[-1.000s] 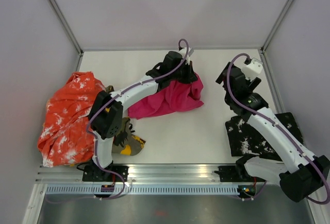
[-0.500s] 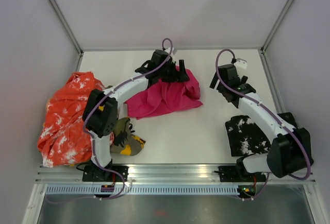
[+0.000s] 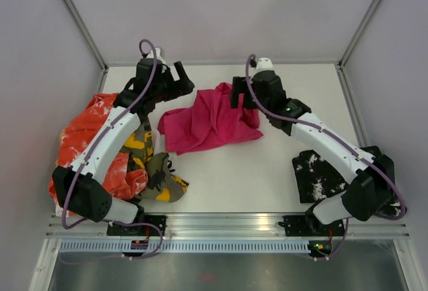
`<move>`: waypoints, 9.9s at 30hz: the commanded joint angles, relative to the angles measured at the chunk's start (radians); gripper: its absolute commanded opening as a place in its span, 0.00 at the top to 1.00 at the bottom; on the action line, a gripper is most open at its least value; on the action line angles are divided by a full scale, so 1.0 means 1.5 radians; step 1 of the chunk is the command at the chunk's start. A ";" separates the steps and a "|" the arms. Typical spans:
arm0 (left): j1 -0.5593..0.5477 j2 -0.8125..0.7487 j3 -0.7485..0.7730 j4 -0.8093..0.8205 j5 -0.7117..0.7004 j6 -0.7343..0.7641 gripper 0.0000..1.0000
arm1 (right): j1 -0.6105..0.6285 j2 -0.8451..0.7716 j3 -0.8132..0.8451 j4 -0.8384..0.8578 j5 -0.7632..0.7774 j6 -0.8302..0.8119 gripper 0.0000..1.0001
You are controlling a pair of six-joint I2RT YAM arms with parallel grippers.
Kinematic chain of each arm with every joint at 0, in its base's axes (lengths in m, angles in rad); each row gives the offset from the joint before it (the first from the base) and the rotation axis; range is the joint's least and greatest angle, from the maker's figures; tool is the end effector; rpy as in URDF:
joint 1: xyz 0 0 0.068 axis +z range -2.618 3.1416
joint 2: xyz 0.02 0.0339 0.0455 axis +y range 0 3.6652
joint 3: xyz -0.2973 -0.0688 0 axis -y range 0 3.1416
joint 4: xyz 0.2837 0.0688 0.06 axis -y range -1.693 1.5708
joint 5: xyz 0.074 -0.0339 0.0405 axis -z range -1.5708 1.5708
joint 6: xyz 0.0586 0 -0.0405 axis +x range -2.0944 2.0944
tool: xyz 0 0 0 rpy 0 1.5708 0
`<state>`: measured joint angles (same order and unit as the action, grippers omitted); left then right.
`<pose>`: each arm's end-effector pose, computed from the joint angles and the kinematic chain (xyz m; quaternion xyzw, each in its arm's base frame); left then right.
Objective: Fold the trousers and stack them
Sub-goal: Move the trousers to the center of the board, then flatten the trousers out
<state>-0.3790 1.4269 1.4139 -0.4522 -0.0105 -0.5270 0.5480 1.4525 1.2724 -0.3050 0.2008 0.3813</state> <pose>0.3536 -0.1401 0.4046 -0.0657 0.8485 -0.2258 0.4741 0.3399 0.1937 0.3557 -0.0193 0.8533 0.1536 0.4979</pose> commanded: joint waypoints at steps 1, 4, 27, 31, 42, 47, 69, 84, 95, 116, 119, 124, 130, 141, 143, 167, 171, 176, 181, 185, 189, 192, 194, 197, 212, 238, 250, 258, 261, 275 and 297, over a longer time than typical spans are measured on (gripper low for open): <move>0.037 0.031 -0.068 -0.072 -0.043 -0.041 0.00 | 0.098 0.052 0.042 0.020 -0.020 -0.063 0.09; 0.066 0.053 -0.082 -0.050 -0.050 -0.043 0.00 | 0.174 0.121 0.079 0.008 0.008 -0.080 0.14; 0.282 0.250 -0.106 -0.038 -0.130 -0.216 0.22 | 0.270 0.346 0.222 0.079 0.068 0.113 0.11; 0.298 0.210 -0.161 -0.057 -0.173 -0.248 0.30 | 0.271 0.404 0.267 0.081 0.068 0.114 0.11; 0.362 0.091 -0.291 -0.081 -0.230 -0.322 0.42 | 0.276 0.564 0.414 0.047 0.103 0.093 0.11; 0.362 0.093 -0.238 -0.055 -0.170 -0.230 0.31 | 0.291 0.604 0.474 0.030 0.108 0.065 0.08; 0.344 -0.036 -0.137 -0.001 0.072 -0.036 0.00 | 0.238 0.353 0.398 -0.069 0.151 0.018 1.00; 0.140 -0.039 -0.085 0.052 0.092 0.013 0.00 | -0.019 0.059 0.220 -0.039 0.111 0.055 1.00; -0.059 0.153 0.020 0.136 0.113 0.016 0.00 | -0.177 -0.065 0.028 -0.046 0.030 0.055 1.00; -0.142 0.475 0.200 0.304 -0.006 -0.389 0.10 | -0.178 -0.127 -0.087 -0.003 -0.243 0.082 1.00; -0.151 0.490 0.204 0.388 -0.013 -0.394 0.18 | -0.178 -0.129 -0.102 0.002 -0.256 0.097 1.00; -0.153 0.508 0.220 0.479 -0.020 -0.409 0.01 | -0.178 -0.147 -0.115 0.002 -0.260 0.098 1.00; -0.153 0.526 0.213 0.621 0.003 -0.430 0.04 | -0.179 -0.159 -0.142 0.002 -0.242 0.098 1.00; -0.153 0.517 0.223 0.626 -0.008 -0.406 0.02 | -0.178 -0.166 -0.198 0.002 -0.245 0.112 1.00; -0.157 0.550 0.287 0.563 0.004 -0.427 0.05 | -0.178 -0.168 -0.203 0.002 -0.242 0.113 1.00; -0.169 0.546 0.344 0.178 -0.053 -0.446 0.09 | -0.178 -0.147 -0.209 -0.003 -0.215 0.100 1.00; -0.169 0.577 0.380 0.179 -0.060 -0.442 0.12 | -0.178 -0.156 -0.211 -0.004 -0.221 0.095 1.00; -0.169 0.621 0.420 0.190 -0.040 -0.452 0.17 | -0.177 -0.162 -0.210 -0.004 -0.230 0.088 1.00; -0.173 0.681 0.504 0.225 0.001 -0.470 0.33 | -0.178 -0.175 -0.220 -0.005 -0.239 0.069 1.00; -0.176 0.701 0.531 0.249 0.004 -0.485 0.87 | -0.178 -0.181 -0.225 -0.014 -0.228 0.058 1.00; -0.135 0.655 0.495 0.240 0.025 -0.470 0.98 | -0.178 -0.167 -0.220 -0.015 -0.199 0.057 1.00; -0.090 0.571 0.463 0.177 -0.042 -0.387 0.98 | -0.176 -0.121 -0.198 0.016 -0.231 0.050 1.00; -0.062 0.524 0.430 0.154 -0.079 -0.342 0.98 | -0.158 -0.069 -0.163 0.038 -0.270 0.061 1.00; -0.003 0.428 0.401 0.131 -0.126 -0.285 0.98 | -0.073 0.019 -0.059 0.065 -0.296 0.065 1.00; -0.069 0.443 0.719 0.011 -0.275 0.074 0.98 | -0.185 -0.069 0.012 -0.079 -0.223 0.245 1.00; -0.285 0.640 0.708 0.302 -0.230 0.026 0.00 | -0.542 -0.087 -0.143 -0.318 -0.211 0.114 0.63; -0.037 0.187 0.151 -0.033 -0.076 -0.087 0.00 | -0.488 0.013 0.115 -0.176 -0.263 0.057 0.02; 0.004 0.174 -0.017 -0.006 0.050 -0.148 0.04 | -0.310 0.156 0.121 -0.113 -0.182 0.210 0.12; 0.004 0.177 -0.039 0.005 0.057 -0.149 0.06 | -0.252 0.172 0.072 -0.042 -0.159 0.287 0.12; 0.005 0.191 -0.156 0.026 0.023 -0.139 0.06 | -0.174 0.355 0.163 -0.030 -0.138 0.308 0.33; 0.006 0.147 -0.191 -0.039 -0.113 -0.087 0.03 | -0.234 0.243 0.222 -0.118 -0.012 0.241 1.00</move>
<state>-0.3725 1.6947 1.1206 -0.4793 -0.1120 -0.7010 0.2638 1.9377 1.5700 -0.4686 0.0963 0.7586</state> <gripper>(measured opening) 0.969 0.003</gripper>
